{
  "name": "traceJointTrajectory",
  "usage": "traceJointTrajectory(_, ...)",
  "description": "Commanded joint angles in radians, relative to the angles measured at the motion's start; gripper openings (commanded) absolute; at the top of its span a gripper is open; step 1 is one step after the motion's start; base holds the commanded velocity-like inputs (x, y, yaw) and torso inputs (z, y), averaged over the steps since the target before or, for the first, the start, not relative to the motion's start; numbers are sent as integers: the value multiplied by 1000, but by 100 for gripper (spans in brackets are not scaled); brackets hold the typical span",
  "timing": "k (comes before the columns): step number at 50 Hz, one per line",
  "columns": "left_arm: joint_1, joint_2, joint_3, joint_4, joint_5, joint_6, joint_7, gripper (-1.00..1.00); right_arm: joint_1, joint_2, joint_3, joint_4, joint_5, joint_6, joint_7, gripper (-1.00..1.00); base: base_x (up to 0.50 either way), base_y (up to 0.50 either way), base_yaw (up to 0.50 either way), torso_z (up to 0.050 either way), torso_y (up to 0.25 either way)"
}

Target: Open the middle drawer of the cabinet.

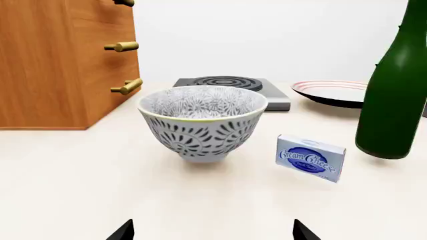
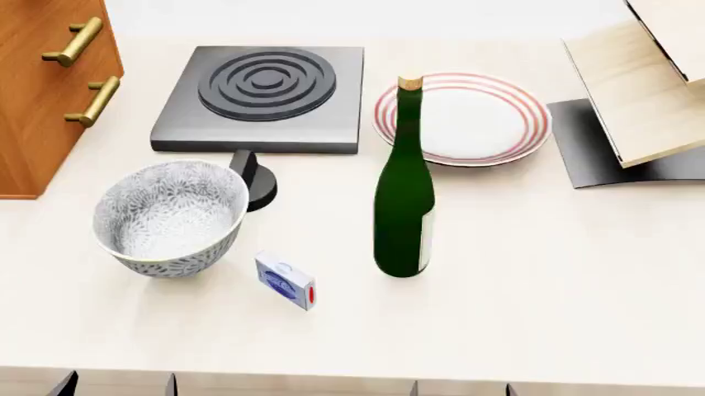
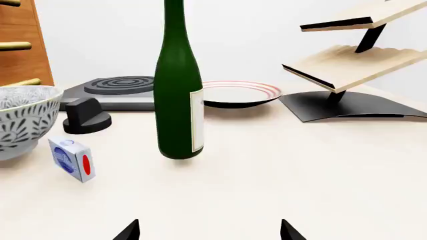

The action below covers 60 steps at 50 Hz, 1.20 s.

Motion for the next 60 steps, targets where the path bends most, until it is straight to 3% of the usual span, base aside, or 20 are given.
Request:
traceJointTrajectory(1,1,-16,18,3,-25,-3,-12,100,-1,15,-20,-27,13,32,25,100,0,0,0,0,0)
traceJointTrajectory(5,7,-31,28,24,-52,7,-25,100,-3,28,-33,-14,35,11,49,100,0,0,0,0,0)
traceJointTrajectory(26,143,-97,88,515,-26,-134,-88,100,-162,91,-49,-633,178,193,105,100,0,0,0,0,0)
traceJointTrajectory(42,232,-130,101,859,18,-235,-142,100,-248,147,-76,-916,186,220,131,100,0,0,0,0,0)
traceJointTrajectory(53,234,-144,98,877,19,-230,-163,100,-241,167,-66,-936,224,258,147,100,10,0,0,0,0)
traceJointTrajectory(60,231,-151,107,869,22,-230,-172,100,-240,177,-70,-940,227,265,156,100,467,0,0,0,0)
